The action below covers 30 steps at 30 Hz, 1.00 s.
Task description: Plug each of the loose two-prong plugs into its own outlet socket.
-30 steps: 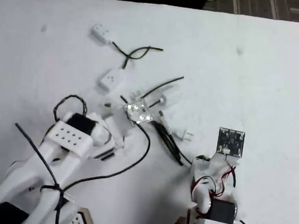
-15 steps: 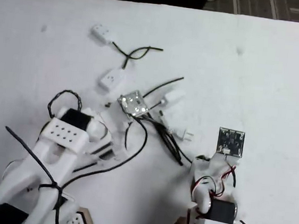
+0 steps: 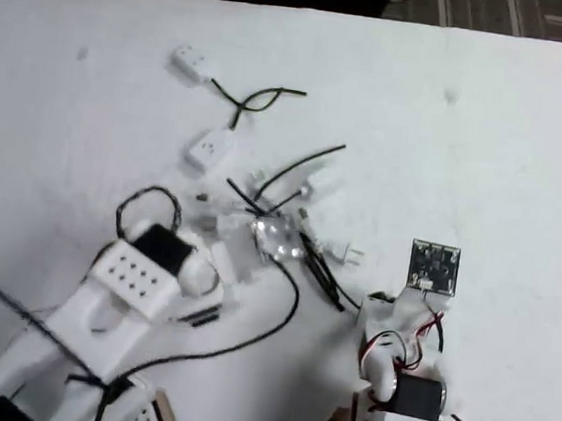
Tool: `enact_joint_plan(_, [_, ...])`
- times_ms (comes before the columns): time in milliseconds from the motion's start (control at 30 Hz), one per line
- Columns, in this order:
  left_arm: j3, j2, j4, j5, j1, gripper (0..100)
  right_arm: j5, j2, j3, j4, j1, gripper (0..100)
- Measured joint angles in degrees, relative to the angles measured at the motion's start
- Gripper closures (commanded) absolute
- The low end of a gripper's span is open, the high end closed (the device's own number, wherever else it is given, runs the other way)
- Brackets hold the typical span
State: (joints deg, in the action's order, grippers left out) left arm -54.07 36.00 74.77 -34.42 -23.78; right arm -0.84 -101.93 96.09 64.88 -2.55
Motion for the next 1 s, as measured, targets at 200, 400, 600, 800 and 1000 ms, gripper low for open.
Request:
enact_joint_plan(200, [-3.78, 9.67, -2.55, 0.00, 1.41, 85, 0.00, 0.00, 0.00, 0.00, 0.00, 98.0])
enact_joint_plan(400, [-6.68, 14.33, -11.96, 0.00, 10.73, 85, 0.00, 0.00, 0.00, 0.00, 0.00, 98.0])
enact_joint_plan(600, [-13.10, 10.55, -18.11, 0.00, 10.55, 77, 0.00, 0.00, 0.00, 0.00, 0.00, 98.0])
enact_joint_plan(800, [-14.24, 10.02, -16.44, 0.00, 4.75, 78, 0.00, 0.00, 0.00, 0.00, 0.00, 98.0])
enact_joint_plan(1000, [-14.59, 10.02, -10.81, 0.26, -2.81, 81, 0.00, 0.00, 0.00, 0.00, 0.00, 98.0])
